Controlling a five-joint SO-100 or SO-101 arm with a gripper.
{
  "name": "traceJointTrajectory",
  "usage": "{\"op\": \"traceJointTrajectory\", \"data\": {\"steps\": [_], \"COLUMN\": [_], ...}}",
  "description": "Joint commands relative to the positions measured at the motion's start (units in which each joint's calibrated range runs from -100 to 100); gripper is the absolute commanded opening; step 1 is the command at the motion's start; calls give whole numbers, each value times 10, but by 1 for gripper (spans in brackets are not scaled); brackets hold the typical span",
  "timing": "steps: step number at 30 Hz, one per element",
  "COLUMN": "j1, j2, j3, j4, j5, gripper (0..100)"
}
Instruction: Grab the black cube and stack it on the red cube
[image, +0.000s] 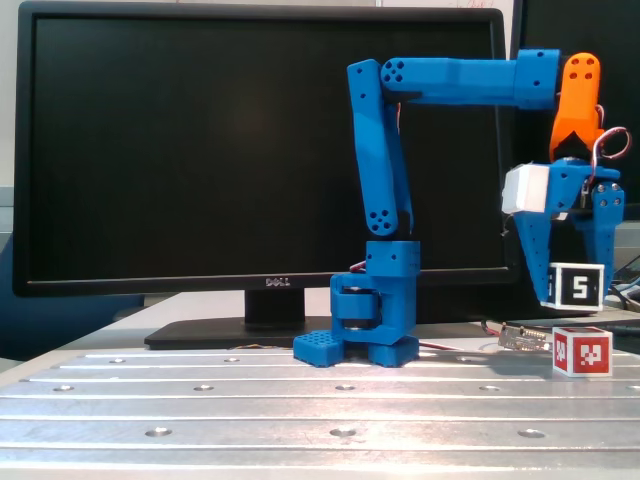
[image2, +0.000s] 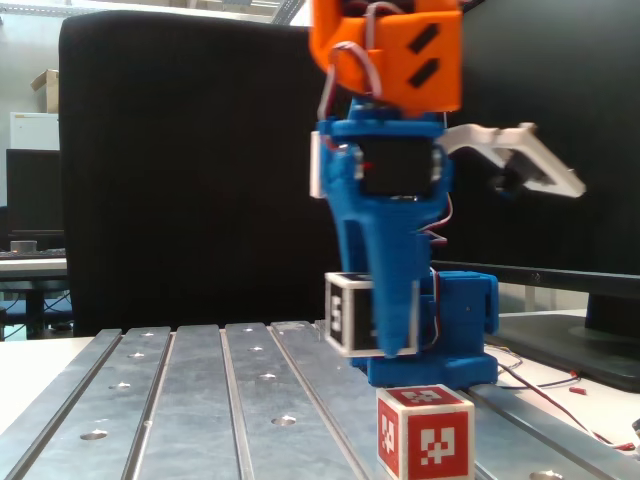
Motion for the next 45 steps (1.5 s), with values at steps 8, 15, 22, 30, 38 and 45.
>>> {"op": "traceJointTrajectory", "data": {"steps": [8,15,22,30,38,45], "j1": [-29,-40,-51,-60,-68,-73], "j2": [-20,-13,18,17,23,23], "j3": [5,18,14,14,14,15], "j4": [-26,-57,-52,-52,-59,-60], "j5": [-15,-27,-50,-68,-66,-64], "gripper": [17,18,18,18,18,17]}}
